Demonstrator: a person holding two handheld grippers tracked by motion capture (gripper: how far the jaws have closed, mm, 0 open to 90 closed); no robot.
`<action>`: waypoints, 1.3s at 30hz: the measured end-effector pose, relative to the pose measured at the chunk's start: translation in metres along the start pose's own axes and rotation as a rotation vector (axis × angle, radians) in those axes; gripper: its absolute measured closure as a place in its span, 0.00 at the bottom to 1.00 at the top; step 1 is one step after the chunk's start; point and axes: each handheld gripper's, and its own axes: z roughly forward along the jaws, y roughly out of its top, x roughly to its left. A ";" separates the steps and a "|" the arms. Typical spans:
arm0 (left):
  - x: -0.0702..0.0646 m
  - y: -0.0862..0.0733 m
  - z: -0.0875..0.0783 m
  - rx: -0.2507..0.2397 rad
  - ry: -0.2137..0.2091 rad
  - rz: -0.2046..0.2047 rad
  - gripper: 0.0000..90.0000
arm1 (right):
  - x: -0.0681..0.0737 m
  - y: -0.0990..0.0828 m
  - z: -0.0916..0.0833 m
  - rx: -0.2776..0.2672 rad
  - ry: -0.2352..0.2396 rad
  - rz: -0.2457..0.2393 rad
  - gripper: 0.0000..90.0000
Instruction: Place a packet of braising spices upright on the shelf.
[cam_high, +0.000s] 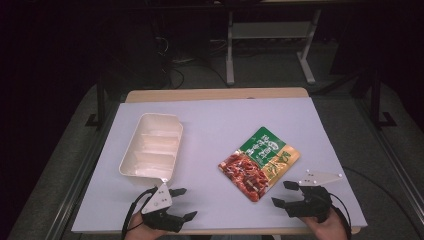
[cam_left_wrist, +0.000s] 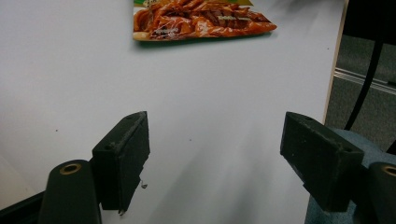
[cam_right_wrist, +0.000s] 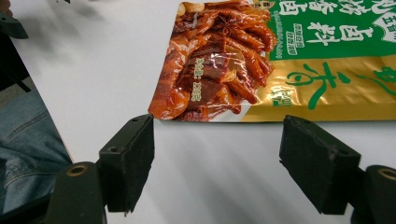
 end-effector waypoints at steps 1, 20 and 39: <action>0.000 0.000 0.000 0.000 0.001 -0.002 0.27 | 0.000 0.000 0.000 0.001 0.001 -0.001 0.28; -0.006 0.042 0.024 0.025 -0.061 0.053 0.60 | 0.003 0.000 -0.003 -0.012 -0.008 -0.021 0.28; 0.023 0.101 0.097 0.098 -0.078 0.060 0.95 | -0.001 0.000 -0.004 -0.011 -0.038 -0.027 0.28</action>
